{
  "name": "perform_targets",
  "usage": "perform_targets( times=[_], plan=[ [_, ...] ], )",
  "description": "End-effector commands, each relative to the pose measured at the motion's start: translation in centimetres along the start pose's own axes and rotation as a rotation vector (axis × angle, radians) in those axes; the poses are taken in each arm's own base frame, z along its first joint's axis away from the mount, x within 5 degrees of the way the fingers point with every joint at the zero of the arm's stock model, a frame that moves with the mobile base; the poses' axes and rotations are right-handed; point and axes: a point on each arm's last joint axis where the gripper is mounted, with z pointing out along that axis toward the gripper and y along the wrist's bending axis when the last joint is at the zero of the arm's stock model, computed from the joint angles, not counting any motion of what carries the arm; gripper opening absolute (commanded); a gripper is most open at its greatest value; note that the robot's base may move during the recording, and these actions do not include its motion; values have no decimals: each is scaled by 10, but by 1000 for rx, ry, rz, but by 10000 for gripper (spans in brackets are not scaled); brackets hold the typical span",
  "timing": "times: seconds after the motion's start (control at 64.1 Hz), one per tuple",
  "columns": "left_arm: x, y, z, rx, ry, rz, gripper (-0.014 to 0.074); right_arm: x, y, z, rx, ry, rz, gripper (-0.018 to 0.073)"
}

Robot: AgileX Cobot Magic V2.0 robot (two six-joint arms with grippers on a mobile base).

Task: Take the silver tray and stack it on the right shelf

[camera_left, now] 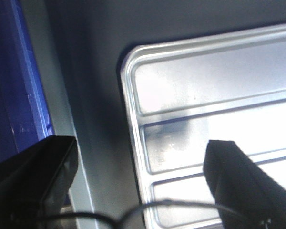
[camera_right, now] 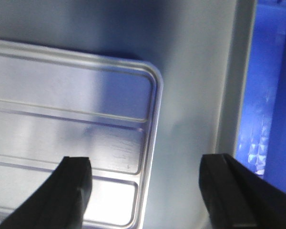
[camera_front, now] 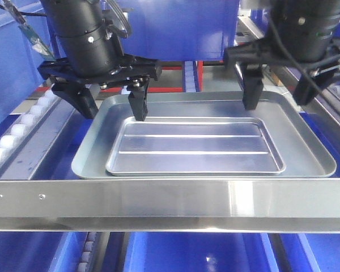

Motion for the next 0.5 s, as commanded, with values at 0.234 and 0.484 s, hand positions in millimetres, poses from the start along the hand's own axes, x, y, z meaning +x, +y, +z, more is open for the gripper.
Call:
perform_targets(
  times=[0.234, 0.484],
  plan=[
    [-15, 1, -116, 78, -256, -16, 235, -13, -16, -85, -26, -186, 23, 341],
    [33, 11, -151, 77, -348, 57, -37, 12, -31, -116, -25, -224, -11, 56]
  ],
)
